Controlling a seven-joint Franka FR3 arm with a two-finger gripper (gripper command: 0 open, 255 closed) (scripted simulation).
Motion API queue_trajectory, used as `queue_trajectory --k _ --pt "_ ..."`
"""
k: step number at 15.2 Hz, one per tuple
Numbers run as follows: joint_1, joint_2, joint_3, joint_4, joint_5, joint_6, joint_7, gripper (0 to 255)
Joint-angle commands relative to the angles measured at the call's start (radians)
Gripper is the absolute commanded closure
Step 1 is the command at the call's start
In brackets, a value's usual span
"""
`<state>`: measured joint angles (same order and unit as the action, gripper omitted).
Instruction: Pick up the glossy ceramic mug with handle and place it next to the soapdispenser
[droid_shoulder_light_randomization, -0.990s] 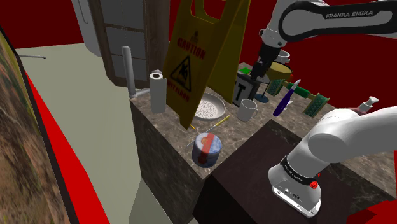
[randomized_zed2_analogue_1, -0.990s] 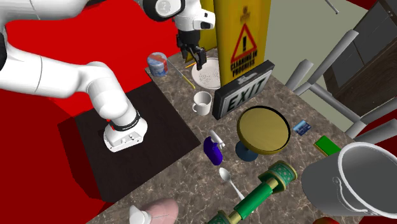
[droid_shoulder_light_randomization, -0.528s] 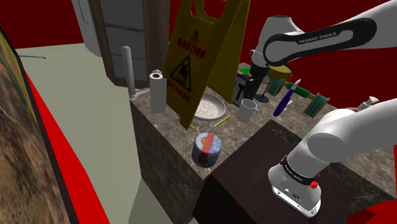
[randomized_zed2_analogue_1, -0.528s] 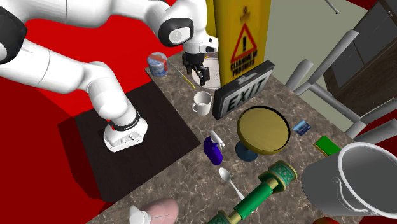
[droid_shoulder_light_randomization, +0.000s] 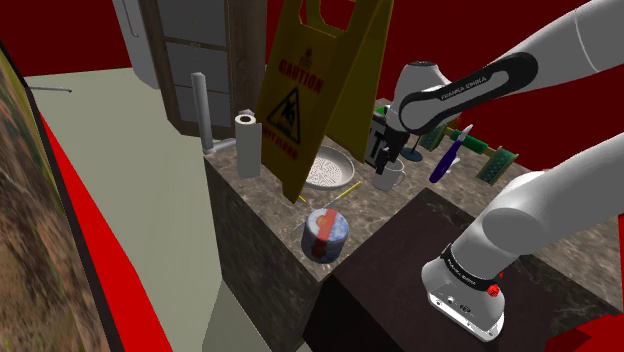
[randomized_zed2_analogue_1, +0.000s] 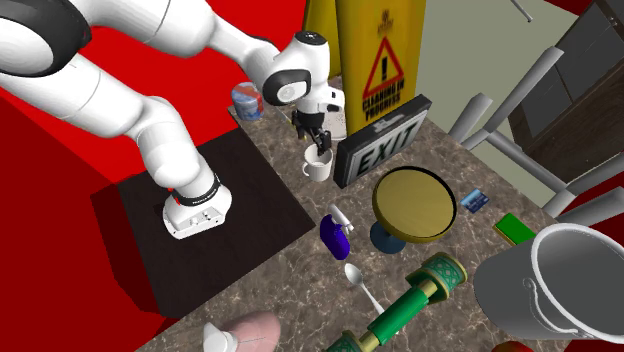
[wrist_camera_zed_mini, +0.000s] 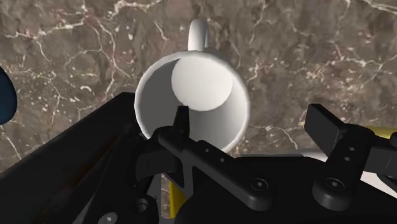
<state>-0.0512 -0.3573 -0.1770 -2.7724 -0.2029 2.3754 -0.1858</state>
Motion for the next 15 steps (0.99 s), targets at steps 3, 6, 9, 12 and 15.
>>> queue_trajectory --k 3,6,9,12,15 --pt "-0.005 0.059 -0.009 -0.021 -0.009 0.081 0.000 0" --pt "-0.007 0.082 -0.011 -0.028 -0.012 0.111 0.001 0" --pt "-0.007 0.082 -0.011 -0.028 -0.012 0.111 0.001 0" --pt "-0.007 0.082 -0.011 -0.028 -0.012 0.110 0.001 0" --pt "-0.007 0.082 -0.011 -0.028 -0.012 0.110 0.001 255"
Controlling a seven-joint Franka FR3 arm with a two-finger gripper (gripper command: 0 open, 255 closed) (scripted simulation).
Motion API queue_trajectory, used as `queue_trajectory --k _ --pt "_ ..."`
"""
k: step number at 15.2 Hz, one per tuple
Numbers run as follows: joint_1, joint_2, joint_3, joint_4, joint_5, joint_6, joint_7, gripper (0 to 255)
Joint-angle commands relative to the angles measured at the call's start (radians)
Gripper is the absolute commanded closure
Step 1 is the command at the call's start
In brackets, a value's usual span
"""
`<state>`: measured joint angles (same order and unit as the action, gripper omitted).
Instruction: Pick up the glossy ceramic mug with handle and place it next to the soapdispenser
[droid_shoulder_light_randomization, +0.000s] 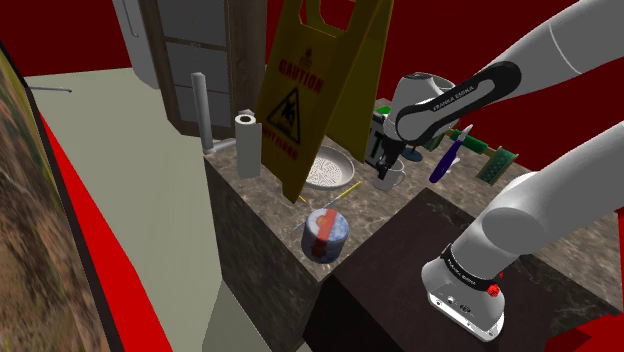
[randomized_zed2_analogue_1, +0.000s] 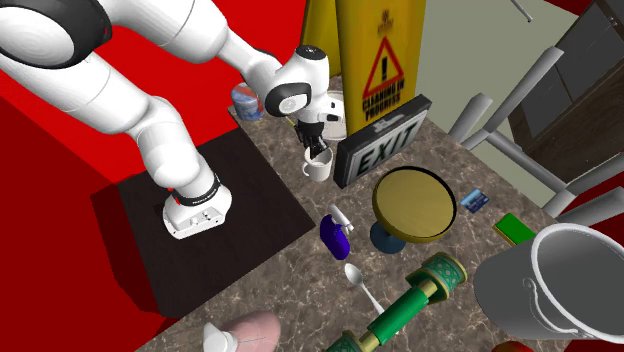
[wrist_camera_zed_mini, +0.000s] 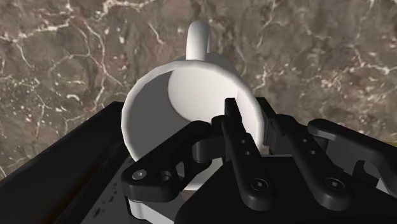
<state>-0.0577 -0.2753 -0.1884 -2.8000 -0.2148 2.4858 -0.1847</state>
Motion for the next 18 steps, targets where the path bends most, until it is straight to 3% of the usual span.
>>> queue_trajectory --k 1,7,18 --pt "0.000 0.000 0.000 0.000 0.000 0.000 0.000 255" --pt "0.000 0.000 0.000 0.000 0.000 0.000 0.000 255" --pt "0.003 -0.147 0.012 0.053 0.015 -0.200 -0.015 255"
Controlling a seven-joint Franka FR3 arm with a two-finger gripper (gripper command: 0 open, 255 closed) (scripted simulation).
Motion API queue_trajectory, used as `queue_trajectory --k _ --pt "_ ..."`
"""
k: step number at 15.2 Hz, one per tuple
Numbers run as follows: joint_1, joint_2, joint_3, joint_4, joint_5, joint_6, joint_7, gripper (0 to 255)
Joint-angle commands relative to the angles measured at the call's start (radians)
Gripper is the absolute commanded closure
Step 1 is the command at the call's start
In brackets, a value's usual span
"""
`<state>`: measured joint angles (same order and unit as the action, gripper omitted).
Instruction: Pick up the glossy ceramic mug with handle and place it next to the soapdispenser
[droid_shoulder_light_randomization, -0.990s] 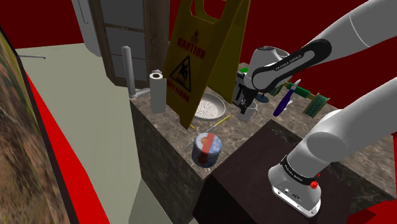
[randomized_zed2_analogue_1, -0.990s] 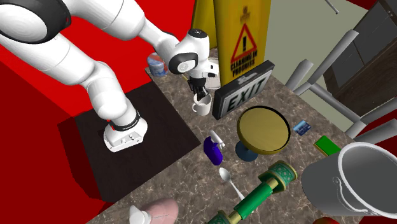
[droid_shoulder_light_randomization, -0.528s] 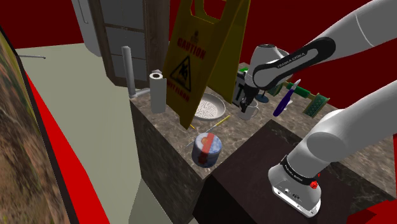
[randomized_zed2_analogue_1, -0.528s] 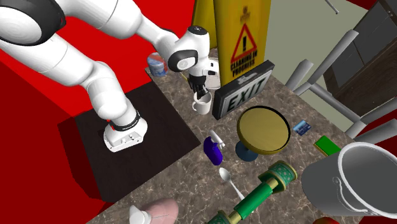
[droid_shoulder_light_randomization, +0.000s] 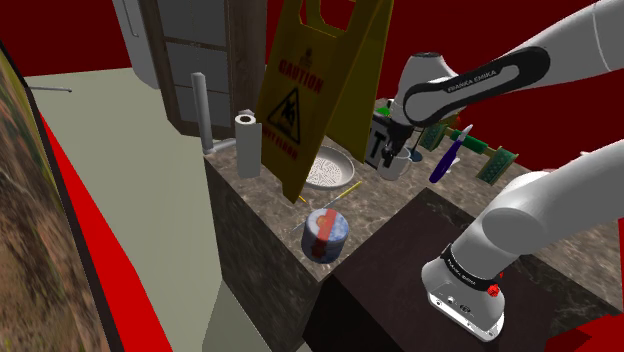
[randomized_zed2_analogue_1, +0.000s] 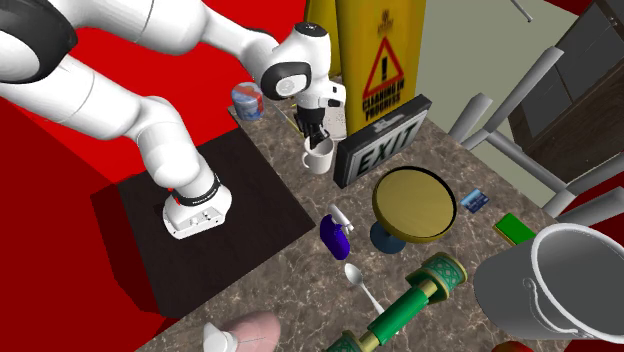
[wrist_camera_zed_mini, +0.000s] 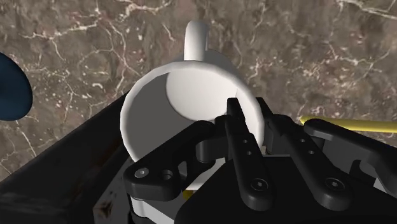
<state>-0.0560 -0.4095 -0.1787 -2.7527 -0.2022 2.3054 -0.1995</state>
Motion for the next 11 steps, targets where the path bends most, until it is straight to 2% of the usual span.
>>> queue_trajectory --k 1,11 --pt "0.002 -0.024 0.004 0.013 0.004 -0.037 -0.001 255" --pt "0.005 -0.114 0.017 0.090 0.018 -0.204 -0.013 255"
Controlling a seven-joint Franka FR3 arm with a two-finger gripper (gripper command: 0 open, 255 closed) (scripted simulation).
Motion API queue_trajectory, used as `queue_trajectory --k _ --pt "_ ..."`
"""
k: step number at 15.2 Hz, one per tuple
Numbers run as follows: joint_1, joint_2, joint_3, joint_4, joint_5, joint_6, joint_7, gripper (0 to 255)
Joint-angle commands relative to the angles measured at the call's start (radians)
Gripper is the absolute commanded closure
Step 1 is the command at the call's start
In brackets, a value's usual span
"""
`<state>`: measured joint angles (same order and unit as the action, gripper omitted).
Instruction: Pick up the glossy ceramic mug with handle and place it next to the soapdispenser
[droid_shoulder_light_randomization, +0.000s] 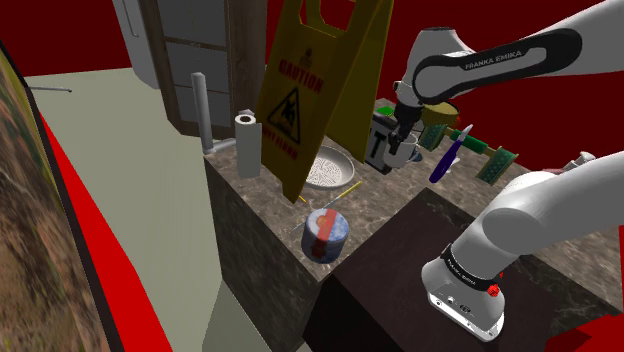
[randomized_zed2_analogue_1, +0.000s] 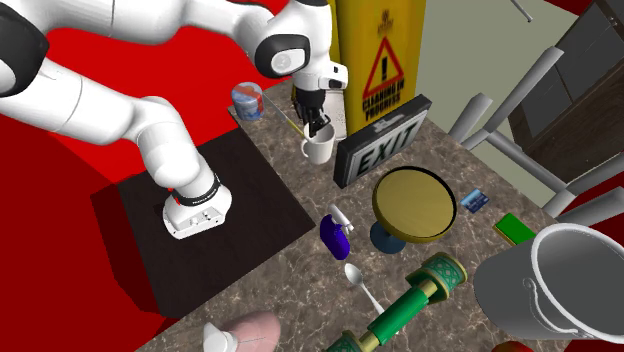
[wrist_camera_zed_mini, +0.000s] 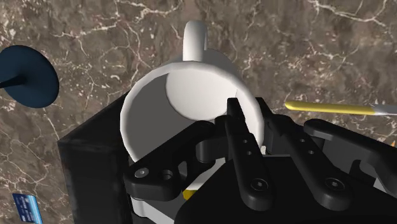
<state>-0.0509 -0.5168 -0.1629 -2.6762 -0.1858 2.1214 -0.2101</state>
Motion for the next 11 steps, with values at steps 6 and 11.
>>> queue_trajectory --k 6,11 --pt "0.003 -0.044 0.008 0.070 0.010 -0.114 -0.009 255" --pt "0.005 -0.066 0.015 0.123 0.016 -0.188 -0.015 255"
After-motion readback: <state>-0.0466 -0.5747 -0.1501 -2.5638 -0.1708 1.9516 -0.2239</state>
